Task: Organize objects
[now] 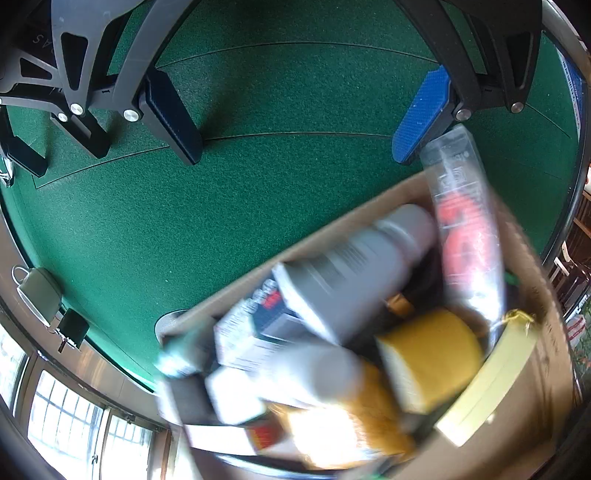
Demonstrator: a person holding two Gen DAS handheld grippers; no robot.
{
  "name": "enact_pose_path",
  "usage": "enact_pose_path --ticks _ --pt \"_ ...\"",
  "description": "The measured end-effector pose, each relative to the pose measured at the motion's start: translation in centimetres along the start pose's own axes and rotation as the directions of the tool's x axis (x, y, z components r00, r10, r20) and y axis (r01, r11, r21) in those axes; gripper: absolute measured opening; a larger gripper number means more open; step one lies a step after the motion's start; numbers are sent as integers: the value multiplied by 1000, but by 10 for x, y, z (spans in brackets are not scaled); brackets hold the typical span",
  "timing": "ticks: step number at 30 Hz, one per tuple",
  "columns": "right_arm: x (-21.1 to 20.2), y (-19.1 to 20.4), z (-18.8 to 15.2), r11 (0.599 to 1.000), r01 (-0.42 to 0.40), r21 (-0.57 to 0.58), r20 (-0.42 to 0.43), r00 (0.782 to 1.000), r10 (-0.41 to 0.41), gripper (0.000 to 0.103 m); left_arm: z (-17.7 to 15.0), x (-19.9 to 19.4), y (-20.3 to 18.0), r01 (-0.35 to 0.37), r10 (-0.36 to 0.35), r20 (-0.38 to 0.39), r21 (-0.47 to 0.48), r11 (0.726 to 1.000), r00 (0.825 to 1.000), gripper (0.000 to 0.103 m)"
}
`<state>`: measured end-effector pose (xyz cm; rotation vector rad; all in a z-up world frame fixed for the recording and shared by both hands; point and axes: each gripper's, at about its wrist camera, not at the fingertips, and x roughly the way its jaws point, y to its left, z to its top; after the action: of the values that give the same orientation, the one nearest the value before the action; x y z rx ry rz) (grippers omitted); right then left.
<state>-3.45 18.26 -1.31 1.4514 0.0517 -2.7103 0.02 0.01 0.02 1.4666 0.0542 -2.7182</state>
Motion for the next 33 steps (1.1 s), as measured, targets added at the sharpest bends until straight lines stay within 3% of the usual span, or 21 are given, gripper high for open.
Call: enact_pose_path --ticks 30,33 --pt "0 -1 -2 1000 1 -6 5 1000 -1 103 2 -4 14 2 -2 1 0 1000 1000 103" --pt "0 -1 -2 1000 1 -6 5 1000 -1 103 7 3 2 1 -1 1 0 1000 1000 103"
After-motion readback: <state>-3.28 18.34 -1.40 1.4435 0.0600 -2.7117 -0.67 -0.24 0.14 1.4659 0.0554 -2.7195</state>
